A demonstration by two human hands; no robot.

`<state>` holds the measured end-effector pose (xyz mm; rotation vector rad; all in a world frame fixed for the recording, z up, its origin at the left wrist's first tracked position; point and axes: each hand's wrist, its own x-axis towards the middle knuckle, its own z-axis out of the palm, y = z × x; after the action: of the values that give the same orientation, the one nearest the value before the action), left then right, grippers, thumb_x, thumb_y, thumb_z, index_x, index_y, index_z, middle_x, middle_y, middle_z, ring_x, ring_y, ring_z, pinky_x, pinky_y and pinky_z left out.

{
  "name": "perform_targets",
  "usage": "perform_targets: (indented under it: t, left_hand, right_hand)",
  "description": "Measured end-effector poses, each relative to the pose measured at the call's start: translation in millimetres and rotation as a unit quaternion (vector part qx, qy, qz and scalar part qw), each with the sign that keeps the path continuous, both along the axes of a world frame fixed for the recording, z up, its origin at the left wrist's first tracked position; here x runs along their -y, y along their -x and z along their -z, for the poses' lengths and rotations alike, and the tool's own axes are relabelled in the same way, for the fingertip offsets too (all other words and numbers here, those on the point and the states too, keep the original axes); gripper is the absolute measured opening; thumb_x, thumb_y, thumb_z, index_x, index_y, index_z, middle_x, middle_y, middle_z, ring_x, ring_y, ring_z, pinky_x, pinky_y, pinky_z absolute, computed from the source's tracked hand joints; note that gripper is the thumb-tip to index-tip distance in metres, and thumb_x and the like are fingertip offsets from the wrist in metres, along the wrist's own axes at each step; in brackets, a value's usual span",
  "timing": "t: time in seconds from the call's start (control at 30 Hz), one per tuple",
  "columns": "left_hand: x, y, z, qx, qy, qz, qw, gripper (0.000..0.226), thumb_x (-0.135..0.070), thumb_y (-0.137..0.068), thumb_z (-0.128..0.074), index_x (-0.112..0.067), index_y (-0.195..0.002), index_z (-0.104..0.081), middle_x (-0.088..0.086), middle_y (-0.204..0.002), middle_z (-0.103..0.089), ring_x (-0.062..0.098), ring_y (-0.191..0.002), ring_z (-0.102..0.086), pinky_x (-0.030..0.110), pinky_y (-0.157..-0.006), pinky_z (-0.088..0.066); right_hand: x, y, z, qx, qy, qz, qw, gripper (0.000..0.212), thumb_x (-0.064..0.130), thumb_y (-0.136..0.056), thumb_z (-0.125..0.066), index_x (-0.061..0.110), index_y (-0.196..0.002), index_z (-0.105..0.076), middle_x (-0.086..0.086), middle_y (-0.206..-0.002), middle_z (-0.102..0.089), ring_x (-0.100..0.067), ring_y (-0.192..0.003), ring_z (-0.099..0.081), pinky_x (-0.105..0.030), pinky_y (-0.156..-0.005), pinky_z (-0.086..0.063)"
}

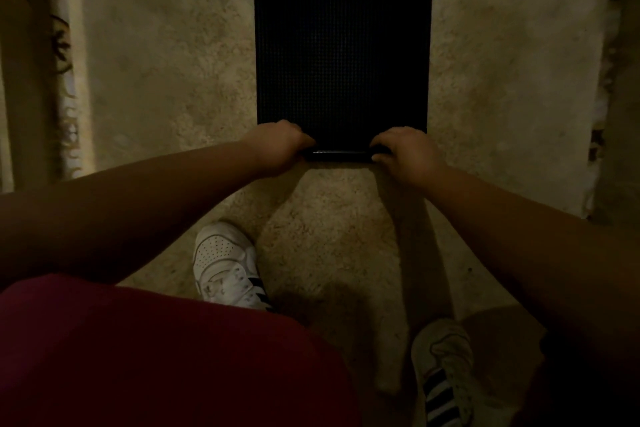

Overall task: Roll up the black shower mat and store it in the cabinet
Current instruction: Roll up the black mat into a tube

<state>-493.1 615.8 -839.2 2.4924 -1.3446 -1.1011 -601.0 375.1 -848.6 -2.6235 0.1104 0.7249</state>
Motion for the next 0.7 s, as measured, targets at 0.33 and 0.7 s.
perform_targets:
  t: [0.33, 0.7]
  left_hand:
    - [-11, 1, 1, 0.079, 0.039, 0.1, 0.991, 0.051, -0.015, -0.097, -0.043, -0.024, -0.147, -0.035, 0.016, -0.126, -0.053, 0.035, -0.105, -0.057, 0.045, -0.078, -0.053]
    - [-11, 46, 17, 0.174, -0.079, 0.067, 0.979, 0.066, -0.028, -0.098, -0.022, -0.001, -0.149, 0.01, 0.023, -0.159, 0.011, 0.036, -0.147, 0.007, 0.052, -0.117, -0.01]
  right_hand:
    - [9, -34, 0, -0.116, -0.048, 0.068, 0.99, 0.028, 0.022, -0.082, -0.074, 0.016, -0.109, -0.071, -0.006, -0.113, -0.066, -0.02, -0.106, -0.058, -0.024, -0.082, -0.041]
    - [5, -17, -1, 0.041, 0.033, 0.0, 0.999, 0.017, 0.026, -0.087, -0.065, 0.01, -0.093, -0.07, -0.006, -0.095, -0.058, -0.024, -0.087, -0.055, -0.031, -0.069, -0.041]
